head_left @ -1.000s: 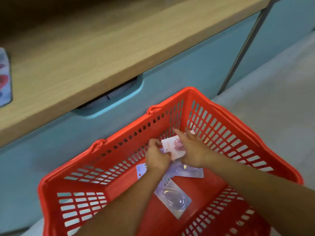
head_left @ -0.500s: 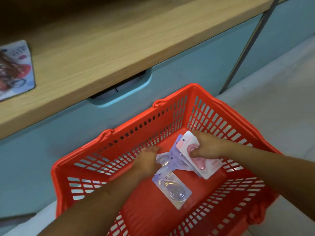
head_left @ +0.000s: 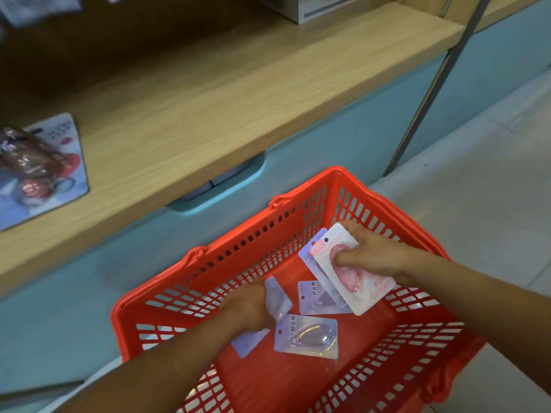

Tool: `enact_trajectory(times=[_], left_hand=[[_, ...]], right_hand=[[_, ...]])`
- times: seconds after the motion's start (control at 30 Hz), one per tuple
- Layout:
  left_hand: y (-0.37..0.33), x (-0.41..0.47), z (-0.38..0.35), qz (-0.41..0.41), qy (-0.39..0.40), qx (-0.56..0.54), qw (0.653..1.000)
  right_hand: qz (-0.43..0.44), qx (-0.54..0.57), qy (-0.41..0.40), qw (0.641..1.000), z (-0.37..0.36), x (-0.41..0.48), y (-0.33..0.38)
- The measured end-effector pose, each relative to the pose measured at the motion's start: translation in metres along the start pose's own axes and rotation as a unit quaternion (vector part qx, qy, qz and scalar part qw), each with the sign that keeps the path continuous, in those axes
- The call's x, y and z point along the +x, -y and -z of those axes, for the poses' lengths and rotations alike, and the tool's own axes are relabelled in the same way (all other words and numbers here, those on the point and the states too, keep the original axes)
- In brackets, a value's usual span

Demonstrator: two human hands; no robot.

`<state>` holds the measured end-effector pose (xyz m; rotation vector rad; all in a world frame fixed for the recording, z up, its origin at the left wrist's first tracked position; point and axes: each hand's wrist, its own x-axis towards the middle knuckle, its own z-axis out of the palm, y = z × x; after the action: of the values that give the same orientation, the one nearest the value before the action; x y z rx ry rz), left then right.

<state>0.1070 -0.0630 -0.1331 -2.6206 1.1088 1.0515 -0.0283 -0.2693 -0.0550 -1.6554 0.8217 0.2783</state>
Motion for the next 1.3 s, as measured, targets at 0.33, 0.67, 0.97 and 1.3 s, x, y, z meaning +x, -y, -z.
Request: enact_trajectory(times=[0.33, 0.67, 0.97, 1.3], left_hand=[[-0.035, -0.232, 0.192, 0.0, -0.144, -0.677, 0.722], [-0.109, -0.494, 0.478, -0.15, -0.123, -0.66, 0.725], [-0.117, -0.65, 0.66, -0.313, -0.026, -0.385, 0.868], [-0.087, -0.727, 0.708, -0.201, -0.273, -0.639, 0.69]], right_hand=[[0.069, 0.347, -0.121, 0.928, 0.024, -0.177, 0.168], [0.235, 0.252, -0.212, 0.914, 0.084, -0.409, 0.443], [0.353, 0.084, -0.06, 0.93, 0.123, -0.548, 0.615], [0.442, 0.291, -0.206, 0.823, 0.089, -0.593, 0.681]])
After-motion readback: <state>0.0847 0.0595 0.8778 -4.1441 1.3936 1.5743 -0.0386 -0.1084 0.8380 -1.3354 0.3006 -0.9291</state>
